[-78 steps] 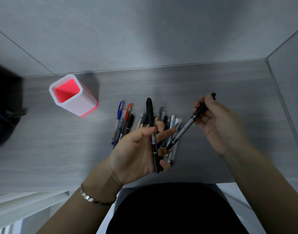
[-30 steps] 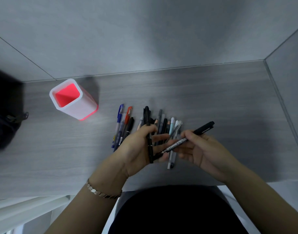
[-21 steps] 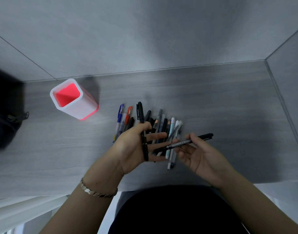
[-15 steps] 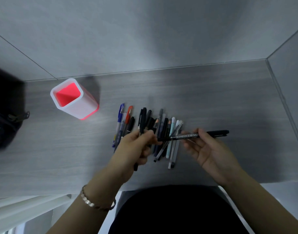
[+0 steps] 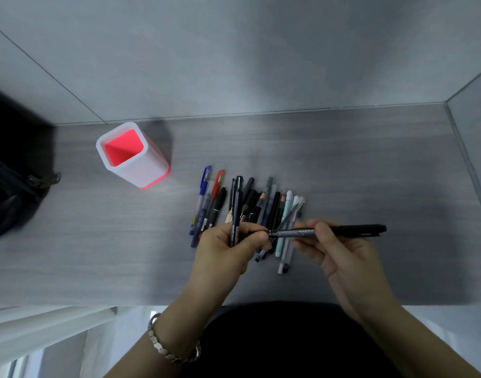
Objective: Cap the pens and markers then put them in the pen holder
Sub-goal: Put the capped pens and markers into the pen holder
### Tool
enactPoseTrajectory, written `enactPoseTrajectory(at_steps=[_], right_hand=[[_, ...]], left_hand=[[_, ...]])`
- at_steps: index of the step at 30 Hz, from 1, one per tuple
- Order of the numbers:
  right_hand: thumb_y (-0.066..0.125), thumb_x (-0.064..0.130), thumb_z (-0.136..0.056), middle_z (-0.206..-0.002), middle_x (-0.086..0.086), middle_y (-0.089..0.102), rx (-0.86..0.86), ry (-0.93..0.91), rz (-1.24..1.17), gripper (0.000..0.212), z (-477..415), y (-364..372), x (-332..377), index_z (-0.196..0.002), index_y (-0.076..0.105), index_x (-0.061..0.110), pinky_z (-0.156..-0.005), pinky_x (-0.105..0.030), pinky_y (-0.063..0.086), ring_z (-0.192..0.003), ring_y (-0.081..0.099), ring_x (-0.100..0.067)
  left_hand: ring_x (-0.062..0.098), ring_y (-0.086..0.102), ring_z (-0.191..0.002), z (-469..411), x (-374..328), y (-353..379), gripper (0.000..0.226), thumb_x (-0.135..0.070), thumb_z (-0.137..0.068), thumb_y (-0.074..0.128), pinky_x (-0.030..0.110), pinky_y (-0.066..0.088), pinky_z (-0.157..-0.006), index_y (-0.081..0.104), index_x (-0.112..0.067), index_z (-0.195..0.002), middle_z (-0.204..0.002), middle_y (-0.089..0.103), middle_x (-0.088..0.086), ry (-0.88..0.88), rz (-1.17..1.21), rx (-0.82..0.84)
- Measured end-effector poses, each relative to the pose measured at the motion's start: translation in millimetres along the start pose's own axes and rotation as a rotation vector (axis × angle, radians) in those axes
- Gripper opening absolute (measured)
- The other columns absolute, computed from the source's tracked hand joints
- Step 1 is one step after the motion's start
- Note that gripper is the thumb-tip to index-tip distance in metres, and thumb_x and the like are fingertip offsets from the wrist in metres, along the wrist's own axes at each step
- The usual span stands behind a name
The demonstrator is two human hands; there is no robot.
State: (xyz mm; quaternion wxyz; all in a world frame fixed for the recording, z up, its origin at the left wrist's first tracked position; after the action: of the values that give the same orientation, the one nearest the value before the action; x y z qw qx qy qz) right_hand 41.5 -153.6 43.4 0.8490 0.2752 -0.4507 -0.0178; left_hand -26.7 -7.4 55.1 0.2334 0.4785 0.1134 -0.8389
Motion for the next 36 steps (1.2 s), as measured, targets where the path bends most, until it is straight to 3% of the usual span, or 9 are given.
enactPoseTrajectory(at_steps=[5,10,14,19,22,24,28,31,36], right_hand=[[0.086,0.05,-0.033,-0.07,-0.007,0.074,-0.04,0.1,0.087,0.053,-2.7,-0.1,-5.6,-0.065,0.073,0.01,-0.059,-0.023,0.056,-0.067,0.07,-0.018],[0.057,0.009,-0.08,-0.063,-0.007,0.072,-0.022,0.223,0.245,0.014,-12.5,8.3,-0.9,-0.074,0.064,-0.002,-0.057,-0.022,0.057,-0.061,0.068,-0.021],[0.058,0.017,-0.073,-0.074,-0.013,0.072,0.079,0.301,0.254,0.019,-14.6,23.5,0.6,-0.079,0.065,0.0,-0.055,-0.021,0.055,-0.064,0.069,-0.017],[0.059,0.026,-0.071,-0.078,-0.005,0.067,-0.022,0.232,0.232,0.033,-22.1,16.2,10.1,-0.101,0.059,0.012,-0.051,-0.02,0.051,-0.059,0.065,-0.01],[0.056,0.007,-0.083,-0.077,-0.01,0.063,-0.04,0.185,0.287,0.007,-25.0,8.4,18.6,-0.088,0.061,0.004,-0.052,-0.019,0.054,-0.06,0.066,-0.011],[0.056,-0.001,-0.083,-0.075,-0.013,0.064,0.018,0.223,0.415,0.01,-23.3,8.0,19.7,-0.079,0.064,0.002,-0.057,-0.018,0.057,-0.059,0.068,-0.01],[0.057,0.008,-0.085,-0.052,0.001,0.063,0.236,0.287,0.786,0.014,-19.9,10.5,31.5,-0.073,0.064,0.01,-0.046,-0.015,0.049,-0.043,0.059,-0.005],[0.061,0.019,-0.084,-0.038,0.011,0.05,0.29,0.193,1.061,0.017,-22.0,10.9,41.1,-0.067,0.065,0.018,-0.041,-0.011,0.035,-0.036,0.043,0.0],[0.06,0.018,-0.084,-0.037,0.009,0.039,0.275,0.156,0.963,0.022,-18.8,17.6,33.2,-0.063,0.064,0.018,-0.04,-0.013,0.026,-0.036,0.032,-0.002]], left_hand=[[-0.003,0.052,-0.045,6.0,5.8,-6.0,0.028,0.0,-0.074,0.069,0.008,0.042,-0.05,0.067,-0.024,-0.059,-0.049,0.065,-0.011,0.07,-0.235,-0.011],[-0.002,0.046,-0.047,7.2,14.0,-6.6,0.024,-0.009,-0.073,0.073,0.01,0.036,-0.052,0.059,-0.025,-0.06,-0.048,0.057,-0.016,0.117,-0.401,-0.008],[0.003,0.043,-0.038,2.1,-2.7,2.9,0.018,-0.007,-0.079,0.066,0.017,0.038,-0.042,0.057,-0.016,-0.066,-0.042,0.052,-0.004,0.143,-0.261,0.121],[0.004,0.043,-0.035,-4.9,-0.6,1.1,0.013,-0.004,-0.082,0.061,0.015,0.036,-0.039,0.058,-0.01,-0.071,-0.045,0.059,-0.002,0.067,-0.213,0.182],[0.0,0.047,-0.036,-3.8,-0.7,-1.1,0.017,0.006,-0.079,0.061,0.008,0.035,-0.04,0.057,-0.008,-0.07,-0.043,0.058,-0.004,0.042,-0.163,0.182],[-0.003,0.049,-0.038,-3.9,-4.0,0.4,0.017,0.006,-0.079,0.062,0.005,0.035,-0.042,0.061,-0.01,-0.07,-0.041,0.057,-0.008,0.064,-0.188,0.193],[-0.003,0.053,-0.046,-8.6,-7.8,-0.1,0.016,-0.006,-0.076,0.069,0.01,0.042,-0.052,0.069,-0.018,-0.065,-0.05,0.062,-0.007,0.113,-0.306,0.25],[-0.003,0.047,-0.042,-4.9,-10.5,2.7,0.016,-0.011,-0.079,0.067,0.006,0.035,-0.049,0.069,-0.015,-0.065,-0.05,0.059,-0.007,0.108,-0.411,0.369],[0.001,0.048,-0.049,-1.3,-9.0,-8.8,0.01,-0.039,-0.068,0.066,0.017,0.039,-0.051,0.067,-0.03,-0.064,-0.05,0.057,-0.011,0.358,-0.535,0.197]])
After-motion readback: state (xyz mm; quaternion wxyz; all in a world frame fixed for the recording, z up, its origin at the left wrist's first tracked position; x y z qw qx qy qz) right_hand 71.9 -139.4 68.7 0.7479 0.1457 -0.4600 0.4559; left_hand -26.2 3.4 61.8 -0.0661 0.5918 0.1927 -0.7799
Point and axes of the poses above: each hand's wrist, its own z-axis away from the middle knuckle, its own y-axis out of the palm, x = y × z, the point moved 4 cm from there along -z, towards the middle knuckle
